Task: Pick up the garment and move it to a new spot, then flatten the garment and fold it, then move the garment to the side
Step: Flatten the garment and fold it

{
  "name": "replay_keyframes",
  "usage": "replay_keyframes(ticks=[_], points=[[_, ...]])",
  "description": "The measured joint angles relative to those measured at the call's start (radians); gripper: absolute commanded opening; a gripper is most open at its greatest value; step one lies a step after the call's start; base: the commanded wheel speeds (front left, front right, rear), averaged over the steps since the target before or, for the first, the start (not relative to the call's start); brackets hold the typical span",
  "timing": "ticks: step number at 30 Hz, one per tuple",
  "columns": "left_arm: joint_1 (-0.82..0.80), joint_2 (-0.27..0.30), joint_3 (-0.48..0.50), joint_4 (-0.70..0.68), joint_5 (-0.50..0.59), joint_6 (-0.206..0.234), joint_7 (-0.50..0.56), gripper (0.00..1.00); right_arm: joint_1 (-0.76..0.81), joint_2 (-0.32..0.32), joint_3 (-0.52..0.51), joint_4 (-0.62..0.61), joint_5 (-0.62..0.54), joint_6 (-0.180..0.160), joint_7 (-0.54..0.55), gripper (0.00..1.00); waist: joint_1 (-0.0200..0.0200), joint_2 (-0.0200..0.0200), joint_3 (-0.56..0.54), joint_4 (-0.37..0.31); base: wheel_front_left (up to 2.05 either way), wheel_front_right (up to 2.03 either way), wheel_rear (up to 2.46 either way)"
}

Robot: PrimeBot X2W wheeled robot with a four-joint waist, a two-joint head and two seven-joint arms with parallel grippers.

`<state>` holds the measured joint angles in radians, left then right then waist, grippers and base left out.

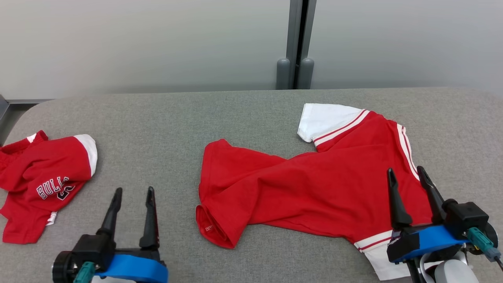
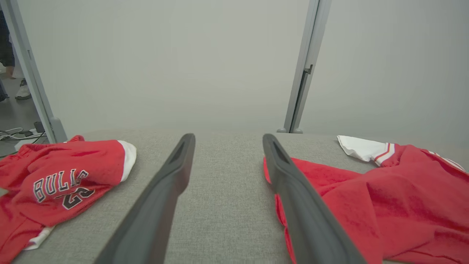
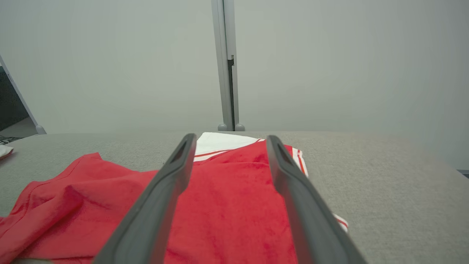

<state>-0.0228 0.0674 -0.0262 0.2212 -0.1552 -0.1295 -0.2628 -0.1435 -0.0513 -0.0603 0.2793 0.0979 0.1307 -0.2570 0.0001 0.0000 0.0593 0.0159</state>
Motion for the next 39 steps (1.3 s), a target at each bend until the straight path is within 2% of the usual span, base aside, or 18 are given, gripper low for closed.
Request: replay_keyframes(ticks=[6, 13, 20, 27, 39], points=[[-0.021, 0.014, -0.065, 0.016, 0.005, 0.0, 0.0, 1.0, -0.019, 0.0, 0.012, 0.044, 0.017, 0.0, -0.004, 1.0, 0.0, 0.0, 0.006, 0.0, 0.0, 0.0, 0.0], [-0.143, 0.049, -0.118, 0.057, -0.016, 0.0, 0.0, 1.0, -0.049, 0.001, 0.025, 0.058, 0.019, 0.0, -0.004, 1.0, 0.0, 0.0, 0.032, -0.018, 0.0, 0.0, 0.0], [-0.315, 0.122, -0.209, 0.21, -0.071, 0.0, 0.005, 1.0, -0.076, 0.001, 0.029, 0.053, 0.016, 0.0, -0.005, 1.0, 0.0, 0.0, 0.08, -0.055, 0.0, 0.0, 0.0], [-0.455, 0.173, -0.335, 0.36, -0.148, 0.0, 0.067, 1.0, -0.099, 0.001, 0.026, 0.041, 0.014, 0.0, -0.005, 1.0, 0.0001, 0.0, 0.134, -0.097, 0.0, 0.0, 0.0], [-0.498, 0.216, -0.548, 0.565, -0.314, 0.0, 0.204, 1.0, -0.114, 0.001, 0.015, 0.023, 0.014, 0.0, -0.005, 1.0, 0.0, 0.0, 0.176, -0.132, 0.0, 0.0, 0.0]])
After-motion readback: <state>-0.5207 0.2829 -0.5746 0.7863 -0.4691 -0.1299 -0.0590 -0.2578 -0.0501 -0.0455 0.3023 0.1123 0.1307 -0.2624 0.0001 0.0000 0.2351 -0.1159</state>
